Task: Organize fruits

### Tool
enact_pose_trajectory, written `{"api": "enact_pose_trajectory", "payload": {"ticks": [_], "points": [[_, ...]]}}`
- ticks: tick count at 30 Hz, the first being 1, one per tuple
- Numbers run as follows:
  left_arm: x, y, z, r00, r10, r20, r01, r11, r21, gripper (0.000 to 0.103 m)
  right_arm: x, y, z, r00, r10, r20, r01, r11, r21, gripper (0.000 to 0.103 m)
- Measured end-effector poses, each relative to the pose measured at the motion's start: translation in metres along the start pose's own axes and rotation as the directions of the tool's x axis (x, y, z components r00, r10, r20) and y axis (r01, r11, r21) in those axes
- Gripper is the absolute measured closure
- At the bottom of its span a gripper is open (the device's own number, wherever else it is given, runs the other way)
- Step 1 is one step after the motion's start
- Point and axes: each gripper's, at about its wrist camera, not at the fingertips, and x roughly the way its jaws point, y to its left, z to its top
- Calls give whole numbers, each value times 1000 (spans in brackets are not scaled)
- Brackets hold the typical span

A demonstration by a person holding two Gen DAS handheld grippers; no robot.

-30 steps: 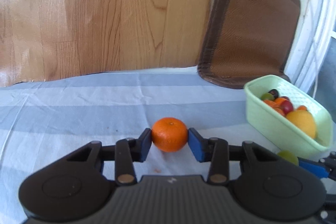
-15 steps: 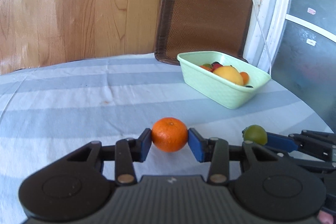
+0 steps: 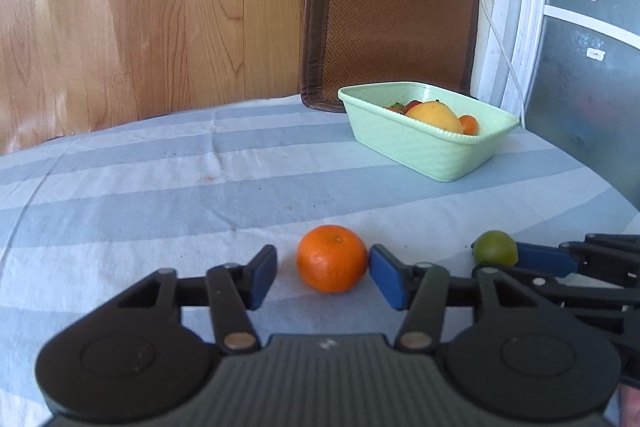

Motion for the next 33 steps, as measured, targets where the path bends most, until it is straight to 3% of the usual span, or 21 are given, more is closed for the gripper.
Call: {"api": "enact_pose_trajectory", "payload": {"ticks": [4, 5, 8, 15, 33], "points": [[-2, -4, -2, 1000, 28, 10, -28, 999, 29, 40, 0, 1, 0, 1000, 4, -3, -4, 1000, -9, 68], [-2, -6, -2, 999, 37, 14, -38, 999, 38, 37, -1, 1, 0, 1000, 3, 0, -3, 1000, -12, 62], [-6, -11, -4, 996, 76, 44, -79, 995, 60, 22, -1, 1, -1, 1000, 4, 1, -4, 1000, -13, 60], [-8, -15, -6, 991, 117, 62, -122, 989, 85, 22, -4, 4, -3, 1000, 1, 15, -1, 1000, -25, 60], [-12, -12, -8, 989, 125, 83, -131, 989, 75, 13, -12, -2, -7, 998, 23, 63, -24, 1000, 16, 59]]}}
